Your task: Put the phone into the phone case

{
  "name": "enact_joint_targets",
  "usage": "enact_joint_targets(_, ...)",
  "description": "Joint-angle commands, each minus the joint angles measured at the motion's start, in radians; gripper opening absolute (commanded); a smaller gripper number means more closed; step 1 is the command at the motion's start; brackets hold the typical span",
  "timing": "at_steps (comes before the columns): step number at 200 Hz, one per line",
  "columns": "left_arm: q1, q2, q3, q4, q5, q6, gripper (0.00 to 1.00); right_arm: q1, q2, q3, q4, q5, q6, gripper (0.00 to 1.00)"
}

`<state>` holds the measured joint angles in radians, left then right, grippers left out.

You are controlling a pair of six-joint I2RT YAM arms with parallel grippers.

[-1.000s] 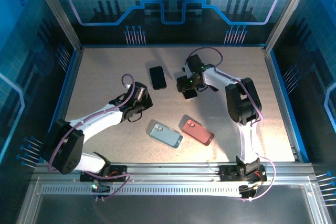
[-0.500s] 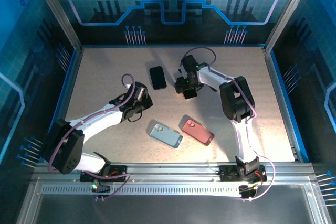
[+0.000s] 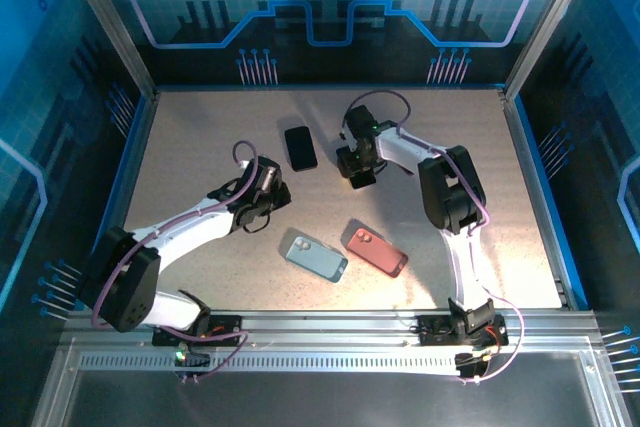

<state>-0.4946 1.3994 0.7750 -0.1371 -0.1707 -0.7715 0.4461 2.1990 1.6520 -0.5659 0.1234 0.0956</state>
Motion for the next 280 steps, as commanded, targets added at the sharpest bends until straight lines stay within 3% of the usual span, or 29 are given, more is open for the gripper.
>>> enact_joint_targets(1,0.0,-0.008,0.007,-0.009,0.018,0.032,0.22,0.018,-0.051,-0.06,-0.025,-0.042,-0.045,0.56)
enact_joint_targets(73,0.0,0.123,0.105,0.096,0.184,0.069,0.54,0.035,-0.27,-0.231,0.004,-0.215,-0.013,0.55)
enact_joint_targets(123,-0.004,0.239,0.158,0.205,0.287,0.006,0.56,0.049,-0.339,-0.269,-0.014,-0.289,0.015,0.55)
enact_joint_targets(191,-0.021,0.304,0.196,0.304,0.313,-0.026,0.62,0.054,-0.373,-0.305,0.007,-0.337,0.049,0.54)
enact_joint_targets(280,-0.028,0.378,0.227,0.351,0.316,-0.051,0.55,0.059,-0.389,-0.311,0.024,-0.393,0.08,0.53)
